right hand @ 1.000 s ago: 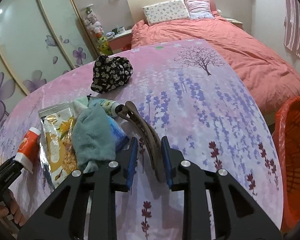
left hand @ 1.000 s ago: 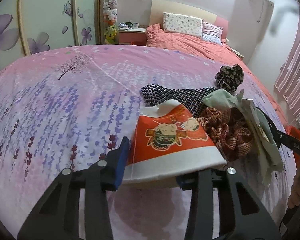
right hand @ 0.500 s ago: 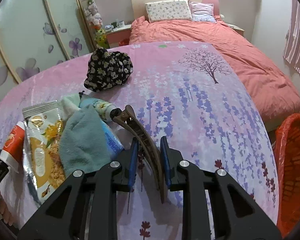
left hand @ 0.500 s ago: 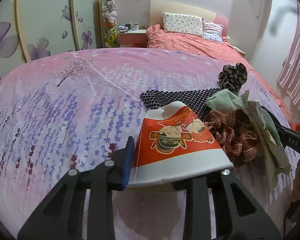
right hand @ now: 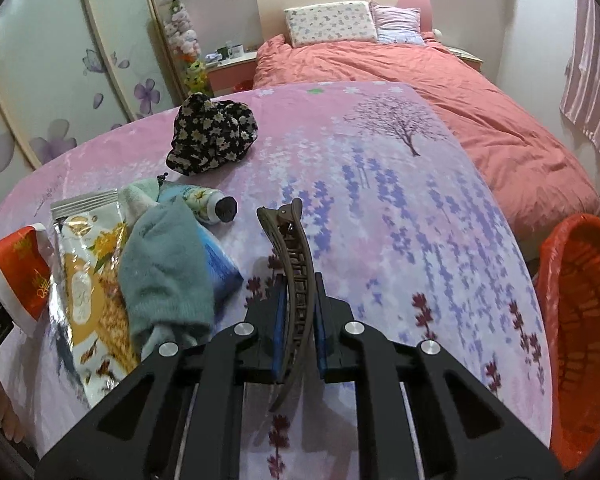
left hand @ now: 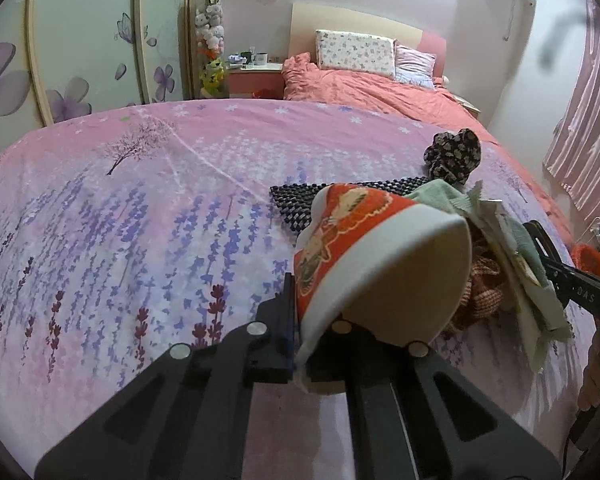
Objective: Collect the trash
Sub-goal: 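Carry the paper cup with the left tool to the basket and release it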
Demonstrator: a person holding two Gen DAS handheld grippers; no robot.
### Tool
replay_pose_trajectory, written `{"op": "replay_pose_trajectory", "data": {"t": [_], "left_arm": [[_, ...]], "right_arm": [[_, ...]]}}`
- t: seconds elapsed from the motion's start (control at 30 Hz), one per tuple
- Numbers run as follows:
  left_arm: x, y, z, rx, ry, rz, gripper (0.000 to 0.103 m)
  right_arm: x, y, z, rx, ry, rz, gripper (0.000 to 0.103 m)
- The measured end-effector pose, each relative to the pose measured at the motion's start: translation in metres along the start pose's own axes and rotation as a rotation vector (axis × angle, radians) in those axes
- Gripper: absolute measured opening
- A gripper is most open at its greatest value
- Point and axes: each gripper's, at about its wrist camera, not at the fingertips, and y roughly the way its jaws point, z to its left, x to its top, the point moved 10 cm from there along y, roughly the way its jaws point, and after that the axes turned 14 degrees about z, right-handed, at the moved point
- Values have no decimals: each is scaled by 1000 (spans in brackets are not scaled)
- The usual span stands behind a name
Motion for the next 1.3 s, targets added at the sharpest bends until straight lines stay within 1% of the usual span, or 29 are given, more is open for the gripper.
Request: {"op": "replay_pose_trajectory", "data": {"t": [0.13, 0.27, 0.4, 0.53, 0.73, 0.9, 1.07, 1.3], "left_arm": [[-4, -13, -2, -8, 2, -14, 5], [-4, -34, -10, -26, 10, -41, 5], [-2, -56, -25, -49, 27, -66, 5], [-2, -78, -51, -94, 59, -89, 5], [-3, -102, -108, -159, 133, -118, 5], [-6, -112, -168, -241, 186, -121, 5], [-15, -110, -228, -309, 246, -104, 5], [-31, -100, -316, -397, 338, -61, 5]], "right_arm": [[-7, -14, -2, 11, 11, -14, 13], [-11, -38, -8, 37, 27, -55, 13], [-14, -62, -14, 62, 53, -92, 13], [-14, -86, -28, 69, 83, -133, 13], [-22, -117, -59, 62, 146, -188, 13], [-33, -137, -99, 29, 210, -231, 13], [-43, -148, -140, 4, 288, -262, 13], [-58, -149, -194, -19, 383, -285, 13]]}}
